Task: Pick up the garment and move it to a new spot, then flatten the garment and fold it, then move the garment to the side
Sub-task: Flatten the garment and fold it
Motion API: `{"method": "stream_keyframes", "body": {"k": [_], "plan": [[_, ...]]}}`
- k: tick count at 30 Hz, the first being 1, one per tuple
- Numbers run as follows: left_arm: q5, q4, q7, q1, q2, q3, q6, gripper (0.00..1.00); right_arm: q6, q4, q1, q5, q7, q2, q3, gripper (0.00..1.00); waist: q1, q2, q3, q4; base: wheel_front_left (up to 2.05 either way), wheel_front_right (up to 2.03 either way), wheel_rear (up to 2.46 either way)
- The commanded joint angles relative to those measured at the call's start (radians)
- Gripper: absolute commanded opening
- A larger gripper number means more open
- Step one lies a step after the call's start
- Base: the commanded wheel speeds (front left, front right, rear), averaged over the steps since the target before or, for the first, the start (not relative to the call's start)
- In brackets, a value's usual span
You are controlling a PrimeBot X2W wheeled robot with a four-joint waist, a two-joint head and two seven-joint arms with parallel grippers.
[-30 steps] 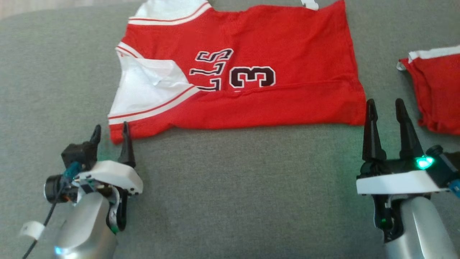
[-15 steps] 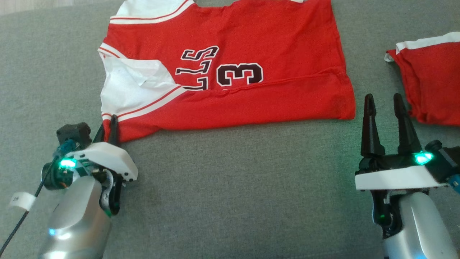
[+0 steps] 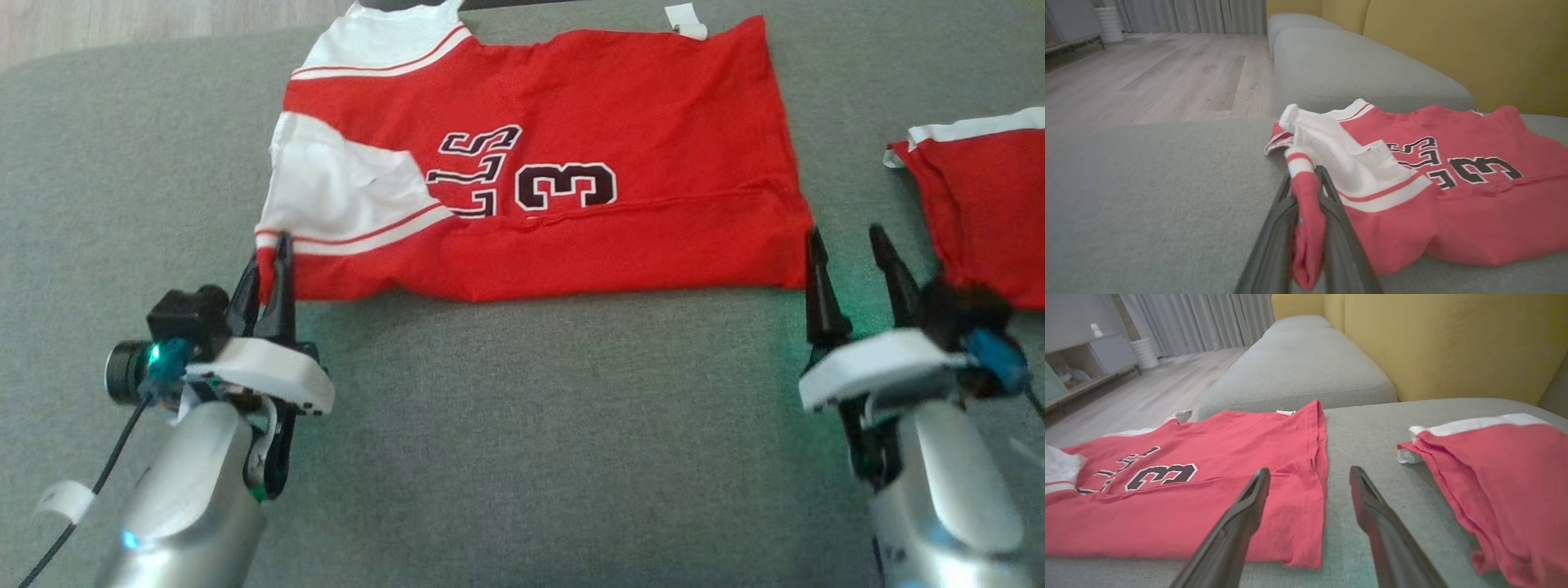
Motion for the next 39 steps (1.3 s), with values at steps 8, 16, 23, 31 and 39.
{"method": "stream_keyframes", "body": {"k": [8, 16, 23, 31, 39], "plan": [[0.041, -0.197, -0.008, -0.047, 0.040, -0.014, 0.005, 0.00, 0.007, 0.202, -0.185, -0.108, 0.131, -0.001, -0.043, 1.00, 0.0000, 0.0000, 0.024, 0.034, 0.00, 0.00, 0.00], [0.049, -0.261, 0.040, -0.036, 0.044, -0.046, 0.011, 0.00, 0.007, 0.406, -0.257, -0.134, 0.213, -0.001, -0.026, 1.00, 0.0000, 0.0000, 0.039, 0.059, 0.00, 0.00, 0.00], [0.054, -0.240, 0.063, -0.014, 0.063, -0.043, 0.043, 0.00, 0.007, 0.449, -0.275, -0.178, 0.191, -0.001, -0.002, 0.00, 0.0000, 0.0000, 0.018, 0.058, 0.00, 0.00, 0.00], [0.029, -0.180, 0.109, 0.059, 0.073, -0.055, 0.048, 0.00, 0.007, 0.420, -0.233, -0.266, 0.137, -0.001, -0.093, 0.00, 0.0000, 0.0000, -0.081, 0.050, 0.00, 0.00, 0.00], [0.015, -0.161, 0.138, 0.169, 0.085, -0.086, 0.045, 0.00, 0.007, 0.322, -0.096, -0.235, 0.174, -0.008, -0.074, 0.00, 0.0000, 0.0000, -0.171, 0.047, 0.00, 0.00, 0.00]]}}
